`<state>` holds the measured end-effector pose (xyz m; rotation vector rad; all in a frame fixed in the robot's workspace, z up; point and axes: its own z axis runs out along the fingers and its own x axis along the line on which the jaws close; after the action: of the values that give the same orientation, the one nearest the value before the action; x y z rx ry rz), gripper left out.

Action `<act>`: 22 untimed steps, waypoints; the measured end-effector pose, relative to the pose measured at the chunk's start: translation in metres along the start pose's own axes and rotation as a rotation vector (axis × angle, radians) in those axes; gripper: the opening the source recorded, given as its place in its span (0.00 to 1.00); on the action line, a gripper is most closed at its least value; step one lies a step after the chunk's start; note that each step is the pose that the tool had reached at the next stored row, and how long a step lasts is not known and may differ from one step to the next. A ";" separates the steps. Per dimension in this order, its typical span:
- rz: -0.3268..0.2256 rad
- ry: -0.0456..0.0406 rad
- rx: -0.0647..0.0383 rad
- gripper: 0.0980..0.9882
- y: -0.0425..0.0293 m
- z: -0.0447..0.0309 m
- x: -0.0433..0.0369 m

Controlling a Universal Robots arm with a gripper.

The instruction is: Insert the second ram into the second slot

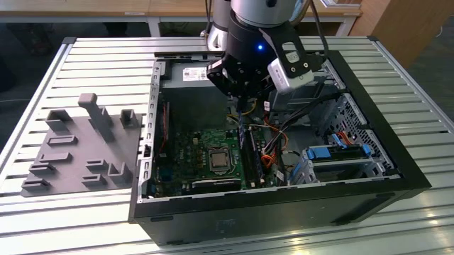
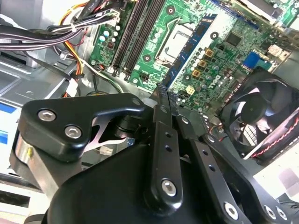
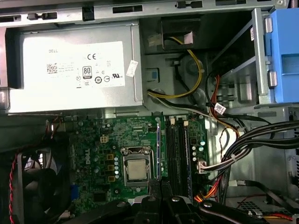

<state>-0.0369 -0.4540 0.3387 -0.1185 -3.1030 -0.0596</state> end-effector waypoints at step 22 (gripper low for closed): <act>-0.108 0.0055 -0.012 0.02 0.0000 0.0032 -0.0009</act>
<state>-0.0361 -0.4540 0.3355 0.0487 -3.1014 -0.0815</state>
